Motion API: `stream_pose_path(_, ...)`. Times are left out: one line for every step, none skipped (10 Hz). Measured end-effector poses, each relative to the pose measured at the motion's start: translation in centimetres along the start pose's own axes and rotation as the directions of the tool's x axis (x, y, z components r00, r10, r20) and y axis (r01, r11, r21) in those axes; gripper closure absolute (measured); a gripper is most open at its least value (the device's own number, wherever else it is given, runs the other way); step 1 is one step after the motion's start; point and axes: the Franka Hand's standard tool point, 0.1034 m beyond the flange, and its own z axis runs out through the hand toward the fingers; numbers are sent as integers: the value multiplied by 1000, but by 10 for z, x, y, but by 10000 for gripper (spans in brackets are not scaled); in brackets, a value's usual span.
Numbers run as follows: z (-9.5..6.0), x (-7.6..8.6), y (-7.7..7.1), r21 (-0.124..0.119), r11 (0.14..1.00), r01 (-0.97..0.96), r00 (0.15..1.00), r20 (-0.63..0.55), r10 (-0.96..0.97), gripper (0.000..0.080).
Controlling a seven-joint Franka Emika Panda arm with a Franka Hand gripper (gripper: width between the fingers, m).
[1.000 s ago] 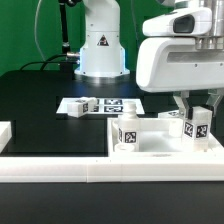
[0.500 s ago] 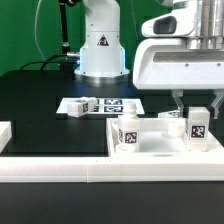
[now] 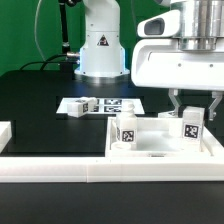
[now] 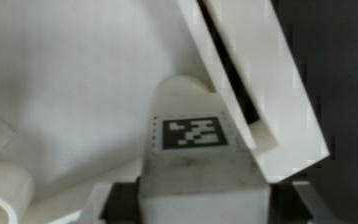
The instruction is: Assemble one leg
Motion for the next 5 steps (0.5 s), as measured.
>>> stream_pose_path(0,3,3,-4,1000,-24,1000,-3,24,509)
stream_pose_path(0,3,3,-3,1000,-20,1000,-4,20,509)
stream_pose_path(-3,3,2,-1,1000,-10,1000,-4,10,340)
stream_pose_path(-12,5,1,5,1000,4,1000,-5,-4,193)
stream_pose_path(-22,6,0,12,1000,17,1000,-7,-17,193)
